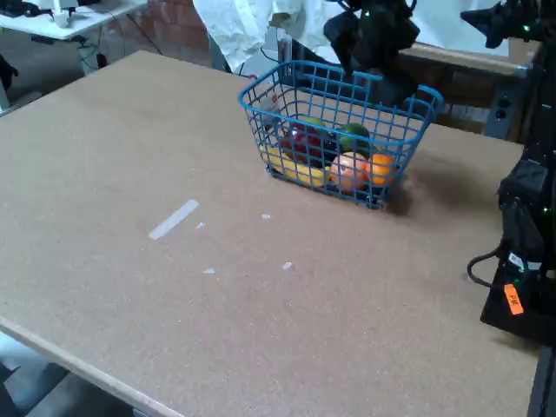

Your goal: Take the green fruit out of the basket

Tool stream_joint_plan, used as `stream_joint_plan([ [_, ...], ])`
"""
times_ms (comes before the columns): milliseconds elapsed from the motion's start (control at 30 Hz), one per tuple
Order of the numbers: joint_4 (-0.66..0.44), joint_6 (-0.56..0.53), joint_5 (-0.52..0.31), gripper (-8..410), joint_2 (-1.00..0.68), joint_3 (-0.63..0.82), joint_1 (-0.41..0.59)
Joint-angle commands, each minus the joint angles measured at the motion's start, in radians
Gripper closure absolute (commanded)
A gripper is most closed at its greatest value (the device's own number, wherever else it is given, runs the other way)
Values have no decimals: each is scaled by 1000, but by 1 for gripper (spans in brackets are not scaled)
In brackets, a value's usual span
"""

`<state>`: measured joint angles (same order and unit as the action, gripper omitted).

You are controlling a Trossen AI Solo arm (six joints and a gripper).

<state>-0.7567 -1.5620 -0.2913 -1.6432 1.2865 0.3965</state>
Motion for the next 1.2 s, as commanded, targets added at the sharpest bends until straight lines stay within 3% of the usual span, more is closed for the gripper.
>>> stream_joint_plan([
  [0,-5,-8,-2,32,-10,-9,15],
  [333,43,4,99,6,-104,-10,23],
  [1167,61,47,152,6,-219,-10,67],
])
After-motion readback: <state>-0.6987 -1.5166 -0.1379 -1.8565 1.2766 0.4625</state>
